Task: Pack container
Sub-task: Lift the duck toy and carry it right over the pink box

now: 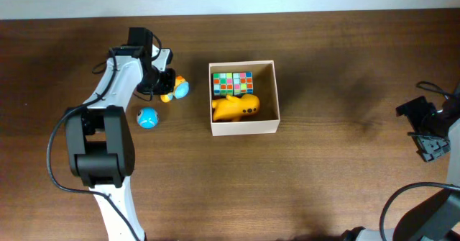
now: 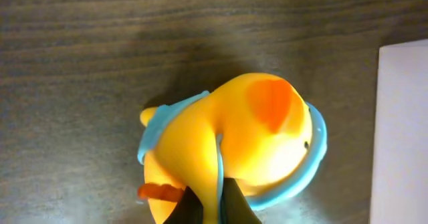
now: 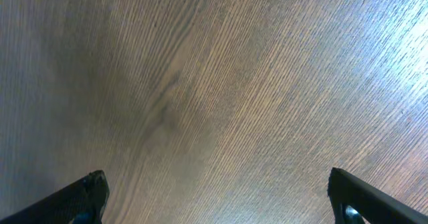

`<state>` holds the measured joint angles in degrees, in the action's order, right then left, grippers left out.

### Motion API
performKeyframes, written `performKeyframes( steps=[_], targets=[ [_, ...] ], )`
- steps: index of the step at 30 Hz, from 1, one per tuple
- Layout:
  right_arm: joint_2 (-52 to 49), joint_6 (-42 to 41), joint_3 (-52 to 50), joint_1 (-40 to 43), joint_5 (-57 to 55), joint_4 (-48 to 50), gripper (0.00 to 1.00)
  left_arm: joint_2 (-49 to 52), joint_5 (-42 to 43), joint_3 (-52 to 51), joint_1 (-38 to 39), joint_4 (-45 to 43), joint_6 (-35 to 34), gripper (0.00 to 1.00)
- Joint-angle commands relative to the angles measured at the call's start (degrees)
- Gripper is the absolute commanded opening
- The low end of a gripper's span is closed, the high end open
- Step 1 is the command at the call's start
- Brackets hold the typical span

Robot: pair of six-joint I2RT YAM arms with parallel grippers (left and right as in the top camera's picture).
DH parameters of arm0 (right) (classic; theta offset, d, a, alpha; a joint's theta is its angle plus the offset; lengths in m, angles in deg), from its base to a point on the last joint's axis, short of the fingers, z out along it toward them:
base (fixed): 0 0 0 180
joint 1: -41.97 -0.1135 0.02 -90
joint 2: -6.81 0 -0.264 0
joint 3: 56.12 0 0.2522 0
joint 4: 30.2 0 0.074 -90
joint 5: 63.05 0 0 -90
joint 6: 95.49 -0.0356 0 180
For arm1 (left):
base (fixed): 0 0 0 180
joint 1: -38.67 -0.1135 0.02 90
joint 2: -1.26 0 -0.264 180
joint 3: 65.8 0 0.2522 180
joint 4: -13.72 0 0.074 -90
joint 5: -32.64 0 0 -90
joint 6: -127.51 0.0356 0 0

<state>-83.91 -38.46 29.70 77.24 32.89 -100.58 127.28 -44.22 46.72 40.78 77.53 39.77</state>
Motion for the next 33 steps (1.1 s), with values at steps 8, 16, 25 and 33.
performKeyframes(
  steps=[8, 16, 25, 33],
  targets=[
    [-0.1, 0.2, -0.2, 0.0, 0.1, 0.0, 0.99, 0.0, 3.2, 18.7, 0.1, 16.2, -1.4, 0.02],
    [-0.1, 0.1, -0.2, 0.0, 0.1, 0.0, 0.99, 0.0, 9.5, 37.7, 3.4, 31.7, 4.1, 0.02],
    [-0.1, 0.1, -0.2, 0.0, 0.1, 0.0, 0.99, 0.0, 13.0, 43.5, 14.5, 35.8, 20.8, 0.02],
    [-0.1, 0.1, -0.2, 0.0, 0.1, 0.0, 0.99, 0.0, 12.6, 42.6, 24.2, 40.3, 38.5, 0.02]
  ],
)
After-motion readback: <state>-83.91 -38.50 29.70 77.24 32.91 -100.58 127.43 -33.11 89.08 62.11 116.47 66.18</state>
